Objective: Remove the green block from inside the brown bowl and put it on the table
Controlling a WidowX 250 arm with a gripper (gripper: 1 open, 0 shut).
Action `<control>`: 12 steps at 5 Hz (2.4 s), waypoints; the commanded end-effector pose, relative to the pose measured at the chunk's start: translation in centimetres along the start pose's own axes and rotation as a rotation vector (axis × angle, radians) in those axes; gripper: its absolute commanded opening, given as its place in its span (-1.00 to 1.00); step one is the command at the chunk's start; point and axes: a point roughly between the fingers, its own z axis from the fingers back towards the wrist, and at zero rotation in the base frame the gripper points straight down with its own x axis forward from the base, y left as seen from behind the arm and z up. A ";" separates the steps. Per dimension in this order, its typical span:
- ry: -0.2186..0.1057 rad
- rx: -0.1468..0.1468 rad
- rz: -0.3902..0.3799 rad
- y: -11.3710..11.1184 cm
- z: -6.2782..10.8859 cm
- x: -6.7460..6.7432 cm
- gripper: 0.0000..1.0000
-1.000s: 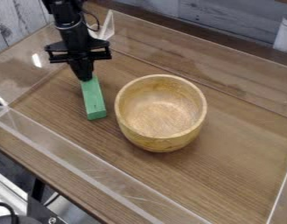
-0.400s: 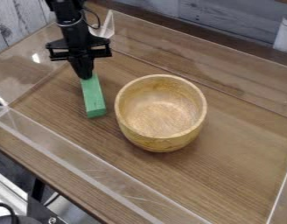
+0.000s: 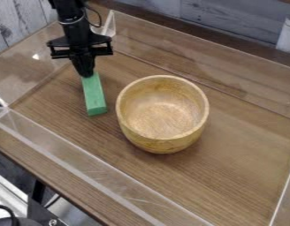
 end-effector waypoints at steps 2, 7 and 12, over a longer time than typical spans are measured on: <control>-0.001 0.022 0.005 1.7 -0.5 -0.6 -1.00; 0.029 0.076 -0.103 2.4 -0.7 -4.6 -1.00; 0.073 0.140 -0.179 2.5 -0.4 -6.8 -1.00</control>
